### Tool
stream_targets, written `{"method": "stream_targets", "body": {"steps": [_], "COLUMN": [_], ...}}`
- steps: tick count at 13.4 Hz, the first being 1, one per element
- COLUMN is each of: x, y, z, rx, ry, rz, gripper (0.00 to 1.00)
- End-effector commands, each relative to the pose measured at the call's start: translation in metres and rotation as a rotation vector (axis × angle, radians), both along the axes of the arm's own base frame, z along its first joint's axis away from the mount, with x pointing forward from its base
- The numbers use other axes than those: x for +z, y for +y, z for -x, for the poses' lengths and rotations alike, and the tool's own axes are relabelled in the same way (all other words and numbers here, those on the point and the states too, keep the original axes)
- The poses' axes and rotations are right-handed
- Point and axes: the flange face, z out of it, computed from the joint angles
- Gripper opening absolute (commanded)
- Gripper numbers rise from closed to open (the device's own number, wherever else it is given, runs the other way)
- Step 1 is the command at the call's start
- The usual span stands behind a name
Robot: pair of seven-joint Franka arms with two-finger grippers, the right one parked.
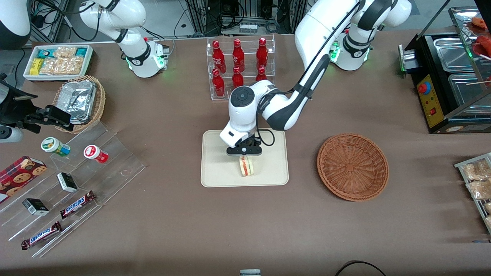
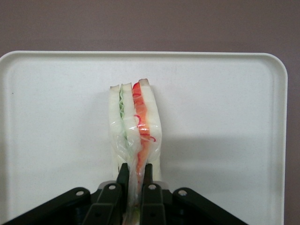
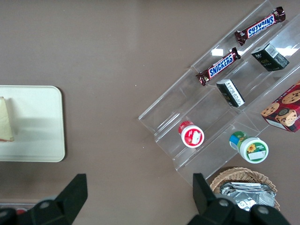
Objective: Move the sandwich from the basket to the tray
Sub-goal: 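Lower the sandwich onto the tray and open the left gripper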
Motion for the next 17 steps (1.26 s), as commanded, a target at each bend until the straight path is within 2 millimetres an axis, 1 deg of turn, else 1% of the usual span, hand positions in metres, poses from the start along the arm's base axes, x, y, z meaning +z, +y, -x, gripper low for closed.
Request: {"method": "stream_targets", "body": {"steps": [1, 3, 4, 5, 6, 7, 10, 11, 13, 15, 16, 17], "x": [-0.007, -0.016, -0.017, -0.019, -0.021, -0.023, -0.011, 0.003, 0.041, 0.084, 0.109, 0.142], "y": [-0.010, -0.013, -0.014, -0.013, -0.013, -0.012, -0.006, -0.004, 0.004, 0.020, 0.037, 0.057], "z": [0.005, 0.006, 0.007, 0.007, 0.009, 0.010, 0.009, 0.010, 0.007, 0.002, -0.008, -0.017], "rx": [-0.034, -0.058, -0.059, -0.055, -0.055, -0.058, -0.045, -0.039, -0.003, 0.046, 0.091, 0.131], "ry": [-0.019, -0.025, -0.024, -0.020, -0.016, -0.012, 0.016, 0.028, 0.032, 0.055, 0.074, 0.083], "rz": [-0.010, 0.002, 0.001, -0.003, -0.008, -0.013, -0.055, -0.075, -0.073, -0.062, -0.046, -0.025], "gripper": [0.00, 0.00, 0.00, 0.20, 0.76, 0.97, 0.99, 0.99, 0.99, 0.99, 0.99, 0.99]}}
